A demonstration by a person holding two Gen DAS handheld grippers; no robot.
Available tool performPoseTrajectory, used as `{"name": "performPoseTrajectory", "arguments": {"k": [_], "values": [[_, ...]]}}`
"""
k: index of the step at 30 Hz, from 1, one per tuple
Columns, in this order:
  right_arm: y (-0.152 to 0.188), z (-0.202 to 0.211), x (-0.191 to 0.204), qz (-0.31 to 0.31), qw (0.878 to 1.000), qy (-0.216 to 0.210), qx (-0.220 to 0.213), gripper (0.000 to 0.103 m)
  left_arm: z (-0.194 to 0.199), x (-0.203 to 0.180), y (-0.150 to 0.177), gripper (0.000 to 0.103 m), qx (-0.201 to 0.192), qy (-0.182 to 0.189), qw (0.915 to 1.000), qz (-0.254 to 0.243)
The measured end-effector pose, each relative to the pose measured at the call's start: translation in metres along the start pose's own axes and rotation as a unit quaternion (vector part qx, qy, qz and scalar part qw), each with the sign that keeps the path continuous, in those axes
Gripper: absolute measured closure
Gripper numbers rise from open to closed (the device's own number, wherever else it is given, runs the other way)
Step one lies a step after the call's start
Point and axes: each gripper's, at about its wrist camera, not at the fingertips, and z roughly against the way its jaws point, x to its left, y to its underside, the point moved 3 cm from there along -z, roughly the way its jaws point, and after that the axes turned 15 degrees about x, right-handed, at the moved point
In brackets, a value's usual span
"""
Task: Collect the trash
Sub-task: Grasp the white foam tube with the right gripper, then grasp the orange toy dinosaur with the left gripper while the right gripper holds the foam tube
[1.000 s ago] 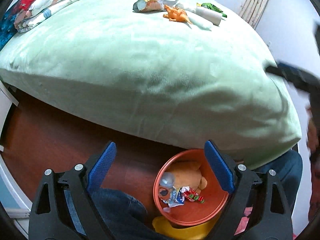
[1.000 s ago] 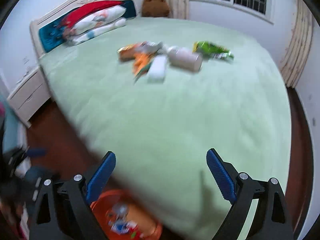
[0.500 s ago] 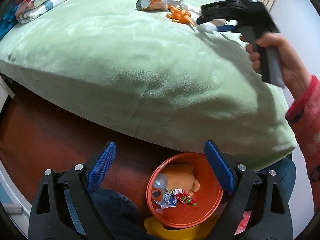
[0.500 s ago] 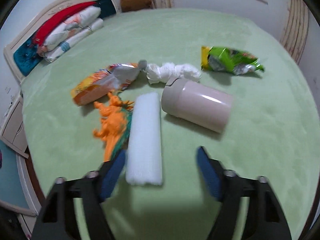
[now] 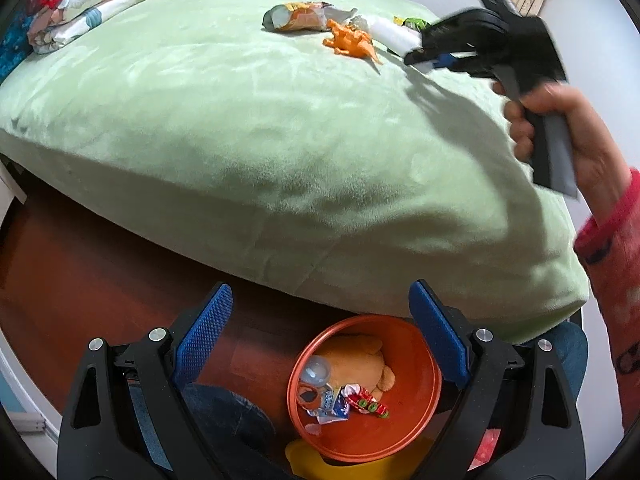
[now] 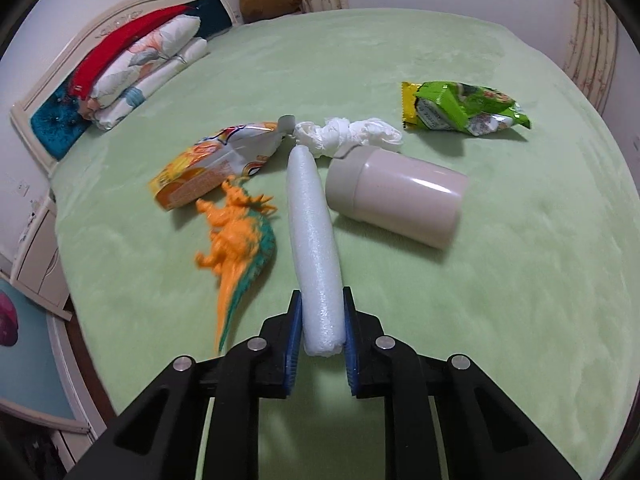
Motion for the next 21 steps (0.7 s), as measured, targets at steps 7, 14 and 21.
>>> {"name": "performPoseTrajectory", "arguments": {"k": [7,14,21], "values": [[0.053,0.049,-0.017,0.016,0.999,-0.025,-0.032,0.085,0.009,-0.01,-0.021,0.015,-0.013,-0.004,0.9998,-0.014],[0.108,0.103,-0.026,0.036,0.996,-0.043,-0.075,0.085,0.01,-0.019,-0.084,0.015,-0.056,-0.005,0.9984,-0.01],[0.149,0.144,-0.027,0.058,0.991,-0.04,-0.114,0.085,-0.005,-0.036,-0.164,0.015,-0.081,-0.013,0.9966,-0.006]]}}
